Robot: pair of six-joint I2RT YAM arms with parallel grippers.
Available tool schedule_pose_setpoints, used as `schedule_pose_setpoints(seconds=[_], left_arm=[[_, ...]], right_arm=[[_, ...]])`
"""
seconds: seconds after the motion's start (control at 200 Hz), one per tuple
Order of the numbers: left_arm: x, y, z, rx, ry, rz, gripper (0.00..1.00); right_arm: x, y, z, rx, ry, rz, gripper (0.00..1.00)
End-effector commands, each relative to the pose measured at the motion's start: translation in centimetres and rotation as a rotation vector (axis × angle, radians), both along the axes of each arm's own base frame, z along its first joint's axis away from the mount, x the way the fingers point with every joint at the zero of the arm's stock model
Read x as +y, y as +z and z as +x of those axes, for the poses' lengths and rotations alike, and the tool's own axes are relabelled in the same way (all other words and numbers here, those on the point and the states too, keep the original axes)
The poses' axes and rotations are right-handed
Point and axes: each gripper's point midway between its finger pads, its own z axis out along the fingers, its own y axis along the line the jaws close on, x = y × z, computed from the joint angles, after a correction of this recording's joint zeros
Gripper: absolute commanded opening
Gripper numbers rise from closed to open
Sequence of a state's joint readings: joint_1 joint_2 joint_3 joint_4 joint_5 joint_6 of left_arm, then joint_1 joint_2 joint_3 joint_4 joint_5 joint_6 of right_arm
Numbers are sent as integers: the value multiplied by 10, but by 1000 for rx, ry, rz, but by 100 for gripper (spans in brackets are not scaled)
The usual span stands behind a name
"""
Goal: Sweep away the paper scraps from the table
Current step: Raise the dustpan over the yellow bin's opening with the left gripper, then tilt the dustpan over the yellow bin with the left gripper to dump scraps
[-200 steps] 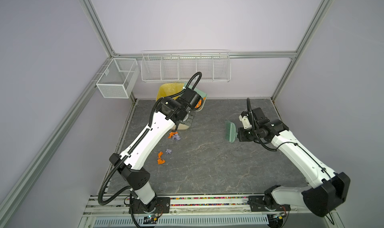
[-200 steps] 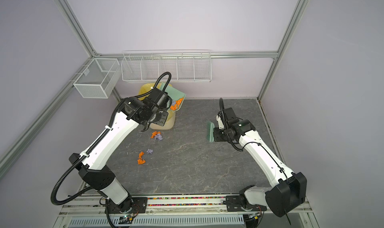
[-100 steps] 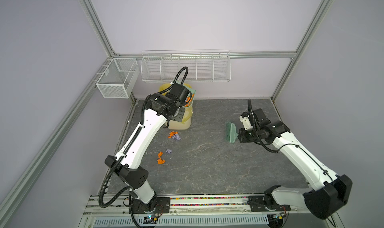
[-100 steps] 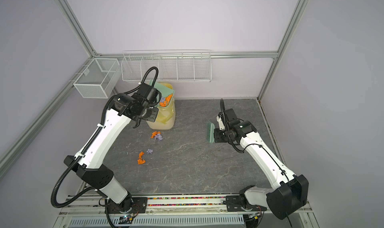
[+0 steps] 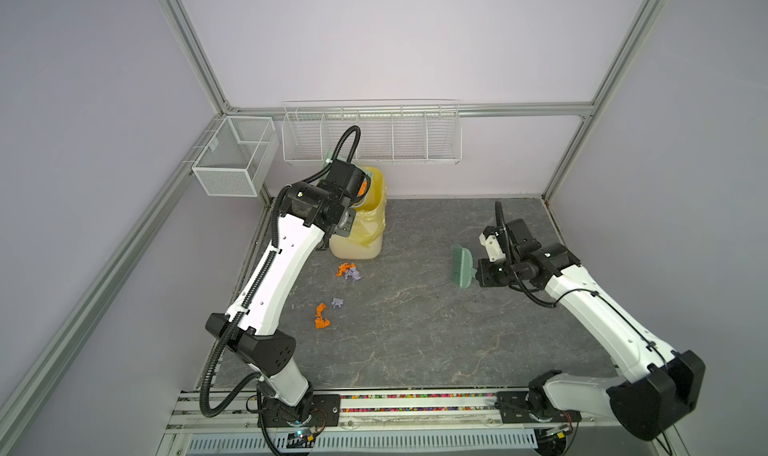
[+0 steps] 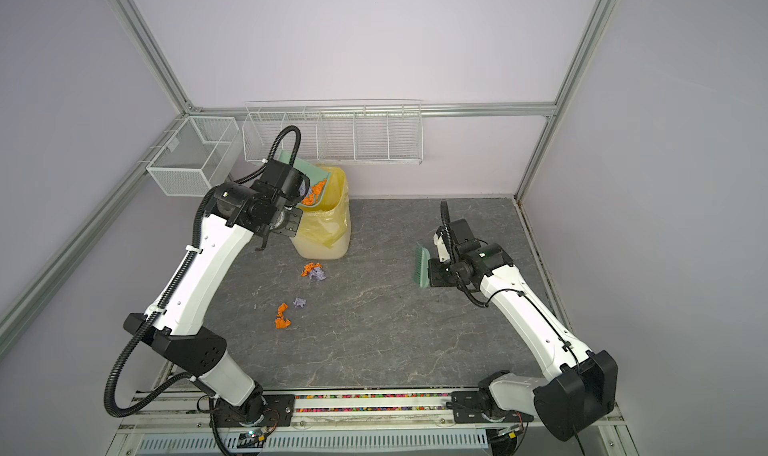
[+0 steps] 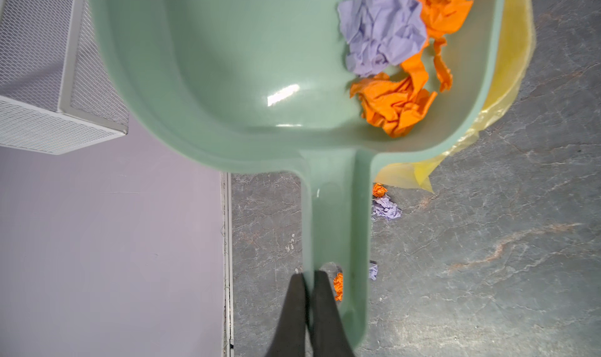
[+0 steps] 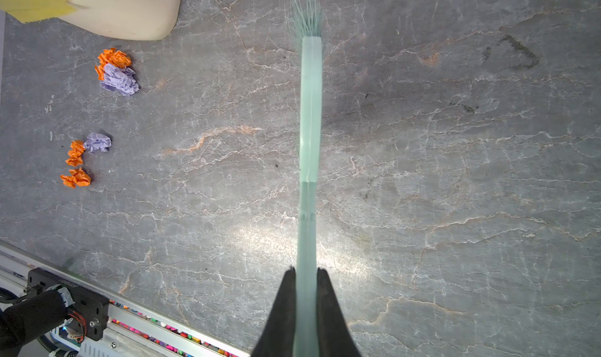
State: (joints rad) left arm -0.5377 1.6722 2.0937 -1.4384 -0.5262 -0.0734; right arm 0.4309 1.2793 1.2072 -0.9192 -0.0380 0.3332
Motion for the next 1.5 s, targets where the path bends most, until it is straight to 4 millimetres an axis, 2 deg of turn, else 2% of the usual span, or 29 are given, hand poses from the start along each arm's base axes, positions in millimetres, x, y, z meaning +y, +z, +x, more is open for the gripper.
schedule_pose_setpoints(seconds=[0.0, 0.34, 0.55, 0.71, 0.915, 1.01, 1.195, 1.495], left_arm=[[9, 7, 3, -12, 20, 46, 0], [39, 3, 15, -48, 133, 277, 0], [46, 0, 24, -67, 152, 378, 0], [54, 0, 28, -94, 175, 518, 0], [43, 5, 34, -148, 175, 681, 0], [45, 15, 35, -176, 211, 774, 0], [35, 8, 37, -175, 184, 883, 0], [36, 4, 33, -166, 166, 867, 0]], right_arm=[[-3, 5, 3, -32, -8, 2, 7], [3, 6, 7, -31, 8, 22, 7], [1, 3, 8, -36, 2, 7, 7], [4, 3, 13, -33, 17, 7, 7], [7, -1, 11, -18, 29, 21, 7], [4, -1, 10, -23, 22, 14, 7], [4, -2, 9, -20, 18, 16, 7], [4, -3, 6, -16, 17, 23, 7]])
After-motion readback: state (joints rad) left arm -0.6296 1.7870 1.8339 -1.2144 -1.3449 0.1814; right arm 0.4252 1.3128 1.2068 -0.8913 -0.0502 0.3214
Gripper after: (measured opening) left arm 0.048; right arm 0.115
